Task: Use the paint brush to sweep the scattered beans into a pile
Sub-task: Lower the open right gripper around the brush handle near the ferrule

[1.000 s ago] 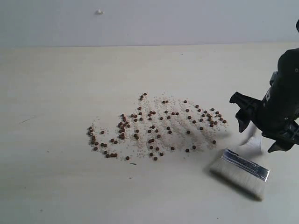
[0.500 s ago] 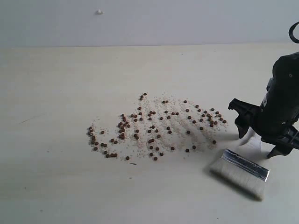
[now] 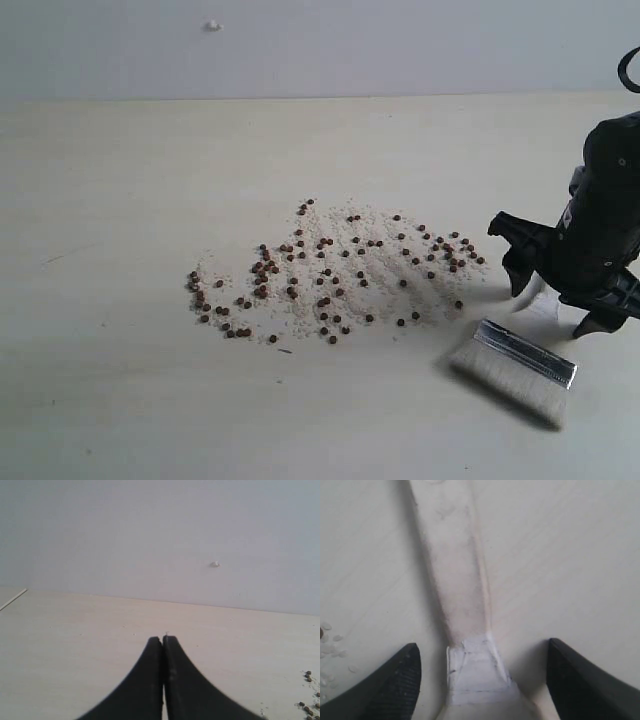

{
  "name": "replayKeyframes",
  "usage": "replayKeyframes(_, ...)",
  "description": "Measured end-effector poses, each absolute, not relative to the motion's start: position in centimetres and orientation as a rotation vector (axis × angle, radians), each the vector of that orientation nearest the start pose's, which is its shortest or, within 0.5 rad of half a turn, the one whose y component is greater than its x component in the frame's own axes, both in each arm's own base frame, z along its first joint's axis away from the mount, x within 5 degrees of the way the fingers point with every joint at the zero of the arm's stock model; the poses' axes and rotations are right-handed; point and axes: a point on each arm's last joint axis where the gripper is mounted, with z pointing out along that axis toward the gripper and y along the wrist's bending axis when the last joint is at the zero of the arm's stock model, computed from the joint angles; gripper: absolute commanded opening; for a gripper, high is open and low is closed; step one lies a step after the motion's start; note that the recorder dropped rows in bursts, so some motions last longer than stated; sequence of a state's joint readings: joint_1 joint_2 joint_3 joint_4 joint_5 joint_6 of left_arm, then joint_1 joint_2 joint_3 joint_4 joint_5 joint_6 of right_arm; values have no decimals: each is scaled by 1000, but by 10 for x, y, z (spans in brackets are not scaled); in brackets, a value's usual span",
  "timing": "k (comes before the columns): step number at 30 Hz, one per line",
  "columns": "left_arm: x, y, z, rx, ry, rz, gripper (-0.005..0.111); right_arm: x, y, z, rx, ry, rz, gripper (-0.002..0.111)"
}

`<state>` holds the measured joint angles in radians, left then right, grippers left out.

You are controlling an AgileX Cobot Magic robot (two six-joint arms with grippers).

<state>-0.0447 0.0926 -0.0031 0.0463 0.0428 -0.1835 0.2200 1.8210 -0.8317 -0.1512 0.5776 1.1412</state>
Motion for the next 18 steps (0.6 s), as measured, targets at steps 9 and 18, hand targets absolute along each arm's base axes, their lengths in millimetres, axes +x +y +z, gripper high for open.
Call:
replayKeyframes(9,64,-3,205,-76,1616,-139,0,283,55,114,1150,2786,-21,66)
replayKeyframes(18,64,-3,205,-76,1616,-139,0,284,55,113,1087,2807,-37,41)
